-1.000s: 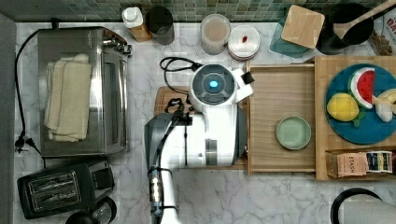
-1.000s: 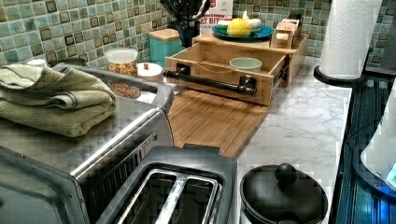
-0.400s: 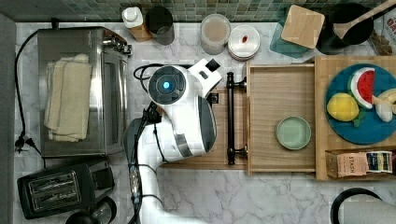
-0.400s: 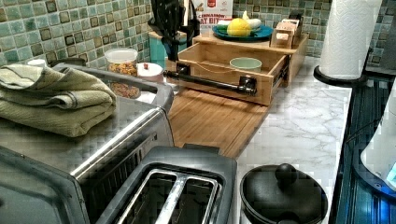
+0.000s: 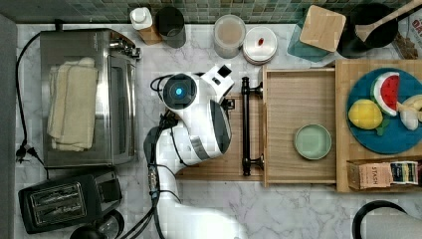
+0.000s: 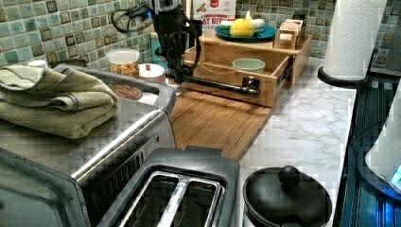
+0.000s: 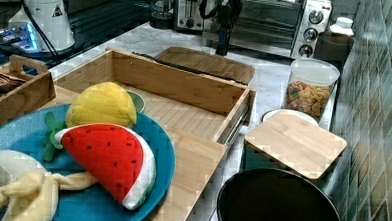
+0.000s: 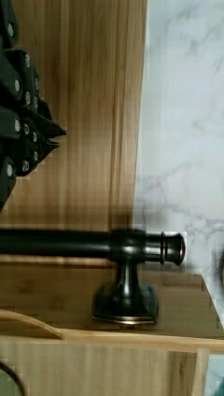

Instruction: Close the drawer.

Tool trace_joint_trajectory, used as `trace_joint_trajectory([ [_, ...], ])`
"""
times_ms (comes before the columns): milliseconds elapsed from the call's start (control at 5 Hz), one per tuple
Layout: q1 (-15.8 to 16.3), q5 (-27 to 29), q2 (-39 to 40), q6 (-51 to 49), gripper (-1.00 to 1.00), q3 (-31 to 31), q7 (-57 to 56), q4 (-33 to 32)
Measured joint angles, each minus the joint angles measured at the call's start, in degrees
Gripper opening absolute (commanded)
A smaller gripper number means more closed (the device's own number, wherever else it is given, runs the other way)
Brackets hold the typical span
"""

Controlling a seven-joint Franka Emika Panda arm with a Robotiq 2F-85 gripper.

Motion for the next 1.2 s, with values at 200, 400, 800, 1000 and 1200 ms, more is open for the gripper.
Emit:
trace_joint_trajectory([
  [200, -0.6, -0.8, 0.6, 0.4, -1.0, -0.2, 0.0, -3.1],
  [400, -1.0, -1.1, 0.8, 2.9, -1.0, -0.2, 0.0, -6.3],
  [800, -1.7, -1.1, 0.8, 6.8, -1.0, -0.1, -0.5, -9.3],
  [1000, -3.4, -1.1, 0.8, 9.3, -1.0, -0.2, -3.7, -9.6],
  [1200, -4.4, -1.1, 0.5, 10.4, -1.0, -2.0, -8.6, -9.8],
])
